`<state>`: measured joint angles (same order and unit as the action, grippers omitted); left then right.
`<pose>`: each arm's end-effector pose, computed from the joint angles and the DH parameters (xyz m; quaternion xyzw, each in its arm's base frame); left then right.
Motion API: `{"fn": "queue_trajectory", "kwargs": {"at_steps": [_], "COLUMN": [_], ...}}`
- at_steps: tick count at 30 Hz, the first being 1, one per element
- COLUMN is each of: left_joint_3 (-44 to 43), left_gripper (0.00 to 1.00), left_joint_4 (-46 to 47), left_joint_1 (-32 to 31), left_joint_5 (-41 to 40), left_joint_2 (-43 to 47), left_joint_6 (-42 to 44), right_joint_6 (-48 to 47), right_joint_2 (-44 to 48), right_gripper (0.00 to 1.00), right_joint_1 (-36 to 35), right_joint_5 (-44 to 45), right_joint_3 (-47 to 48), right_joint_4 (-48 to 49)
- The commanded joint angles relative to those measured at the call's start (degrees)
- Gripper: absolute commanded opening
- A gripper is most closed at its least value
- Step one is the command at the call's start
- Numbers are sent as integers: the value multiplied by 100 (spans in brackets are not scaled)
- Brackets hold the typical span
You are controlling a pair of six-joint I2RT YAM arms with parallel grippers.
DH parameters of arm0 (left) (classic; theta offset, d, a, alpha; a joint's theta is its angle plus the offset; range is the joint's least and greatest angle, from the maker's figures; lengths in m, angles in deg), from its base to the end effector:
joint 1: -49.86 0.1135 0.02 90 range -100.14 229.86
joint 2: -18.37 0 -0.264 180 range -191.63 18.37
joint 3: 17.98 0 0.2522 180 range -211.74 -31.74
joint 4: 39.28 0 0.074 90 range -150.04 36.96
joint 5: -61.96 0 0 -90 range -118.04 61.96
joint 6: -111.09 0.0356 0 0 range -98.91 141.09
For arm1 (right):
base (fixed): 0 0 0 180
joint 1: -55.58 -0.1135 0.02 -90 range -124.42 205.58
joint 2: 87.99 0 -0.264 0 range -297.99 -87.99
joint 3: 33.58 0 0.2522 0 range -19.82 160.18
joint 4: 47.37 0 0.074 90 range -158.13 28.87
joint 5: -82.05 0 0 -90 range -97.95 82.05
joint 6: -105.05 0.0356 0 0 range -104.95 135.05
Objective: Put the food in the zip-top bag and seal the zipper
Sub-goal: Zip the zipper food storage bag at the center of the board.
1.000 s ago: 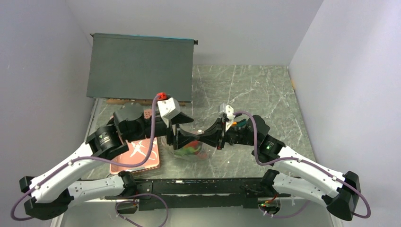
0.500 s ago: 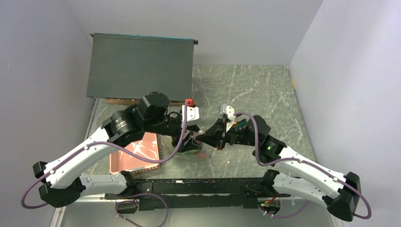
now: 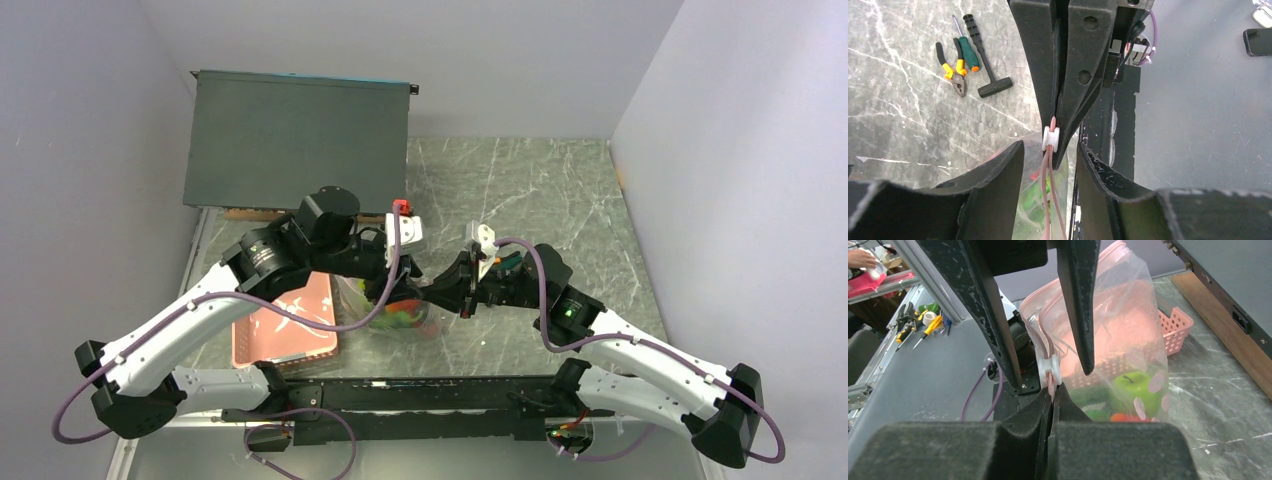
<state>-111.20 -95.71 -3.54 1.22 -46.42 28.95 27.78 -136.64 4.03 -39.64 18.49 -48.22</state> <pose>0.1185 -0.1887 0.4231 0.5345 0.6474 -0.3925 0.3757 0.1107 0.1695 0.3314 -0.4071 0.5614 0.5297 0.4884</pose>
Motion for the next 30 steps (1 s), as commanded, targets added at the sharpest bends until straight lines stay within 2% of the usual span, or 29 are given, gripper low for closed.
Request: {"fn": "queue_trajectory", "kwargs": {"at_steps": [1, 20, 30], "left_joint_3": [-87, -315, -322], "left_gripper": [48, 46, 28], "left_joint_4": [266, 230, 247], "left_joint_1": [54, 105, 166], "left_joint_5": [317, 532, 647], "left_joint_2": [-101, -270, -265], "left_joint_6": [16, 76, 63], "right_joint_6": [-137, -175, -172], "right_joint_2": [81, 79, 101], "right_gripper": [0, 0, 0], "right_joint_1": [15, 20, 22], "right_joint_5": [-116, -154, -169], "right_joint_3": [148, 98, 89], "right_joint_4": [242, 291, 291]}}
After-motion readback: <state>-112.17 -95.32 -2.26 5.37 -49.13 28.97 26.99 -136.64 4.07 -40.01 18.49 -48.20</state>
